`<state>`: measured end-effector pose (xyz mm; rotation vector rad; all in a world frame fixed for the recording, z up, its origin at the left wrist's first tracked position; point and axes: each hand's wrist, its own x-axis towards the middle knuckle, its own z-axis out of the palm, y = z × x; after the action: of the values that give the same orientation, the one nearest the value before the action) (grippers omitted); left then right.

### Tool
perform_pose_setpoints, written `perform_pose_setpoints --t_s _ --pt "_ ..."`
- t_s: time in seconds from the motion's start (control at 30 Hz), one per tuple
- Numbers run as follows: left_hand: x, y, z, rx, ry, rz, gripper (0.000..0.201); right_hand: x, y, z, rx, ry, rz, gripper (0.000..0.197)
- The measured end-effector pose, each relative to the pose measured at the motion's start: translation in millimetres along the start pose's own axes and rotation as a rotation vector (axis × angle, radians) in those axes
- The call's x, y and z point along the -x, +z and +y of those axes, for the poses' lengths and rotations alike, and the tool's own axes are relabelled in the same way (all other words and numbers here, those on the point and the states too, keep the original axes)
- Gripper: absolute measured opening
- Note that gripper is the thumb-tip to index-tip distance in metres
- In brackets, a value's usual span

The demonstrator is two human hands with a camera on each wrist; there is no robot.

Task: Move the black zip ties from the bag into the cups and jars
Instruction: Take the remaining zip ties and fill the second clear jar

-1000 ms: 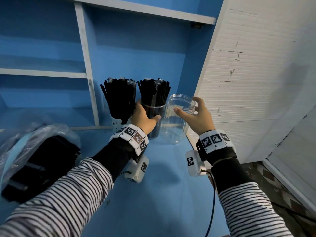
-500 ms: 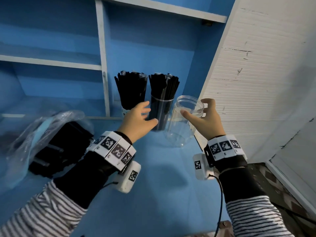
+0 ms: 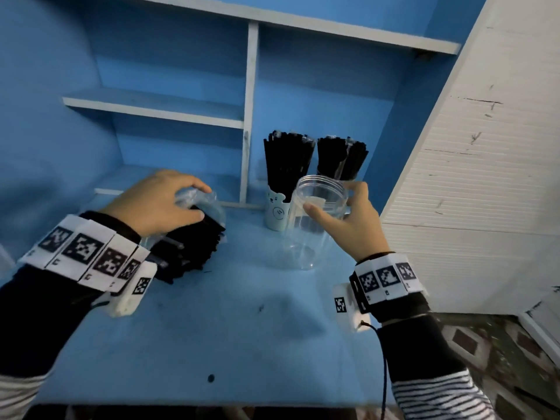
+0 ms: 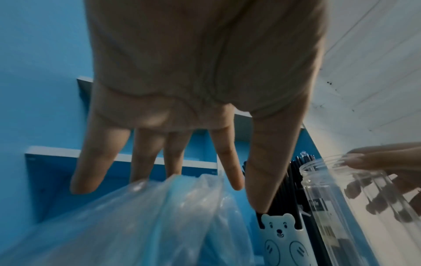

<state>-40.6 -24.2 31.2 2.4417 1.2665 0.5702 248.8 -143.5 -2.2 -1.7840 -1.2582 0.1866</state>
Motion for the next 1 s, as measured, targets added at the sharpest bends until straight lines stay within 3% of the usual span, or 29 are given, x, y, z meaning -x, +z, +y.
perform_pose_setpoints --t_s 0.07,0.13,0.23,0.3,0.4,0.5,0.57,0.63,0.77,0.83,1.0 --pt "3.4 -0.7 -12.2 -0.059 -0.025 -0.134 0.048 -0.5 8.4 -7.3 0.011 -0.013 -0.01 0.081" --pt "5.3 2.0 -23.6 -0.068 -0.026 -0.181 0.054 0.0 13.9 -10.7 0.026 -0.012 -0.018 0.086" --pt "11.4 8.1 -30.8 -0.057 -0.008 -0.104 0.062 4.3 16.7 -13.3 0.067 -0.011 -0.005 0.094" --pt "16.5 11.7 -34.5 -0.005 -0.015 0.001 0.064 9.1 16.1 -18.1 0.12 -0.076 0.097 0.094" --pt "23.7 10.8 -40.4 0.045 -0.011 0.075 0.063 17.4 18.1 -33.8 0.116 -0.272 0.294 0.075" --pt "27.4 5.7 -45.0 0.096 0.022 0.123 0.054 24.6 31.9 -55.3 0.083 -0.526 0.42 0.043" --pt "27.8 3.0 -48.4 0.148 -0.007 0.154 0.051 32.2 52.9 -69.2 0.037 -0.649 0.333 0.026" --pt "26.5 2.3 -51.3 0.144 -0.055 0.171 0.045 39.8 80.1 -77.8 -0.013 -0.682 0.111 0.019" --pt "19.3 4.0 -54.1 0.194 -0.129 0.231 0.034 34.8 128.3 -85.8 0.035 -0.496 -0.385 0.022" --pt "15.5 3.5 -53.7 0.265 -0.161 0.259 0.027 23.4 143.3 -91.4 0.156 -0.418 -0.56 0.031" --pt "11.3 5.5 -56.4 0.33 -0.204 0.309 0.028 -2.0 170.9 -96.5 0.238 -0.33 -0.614 0.034"
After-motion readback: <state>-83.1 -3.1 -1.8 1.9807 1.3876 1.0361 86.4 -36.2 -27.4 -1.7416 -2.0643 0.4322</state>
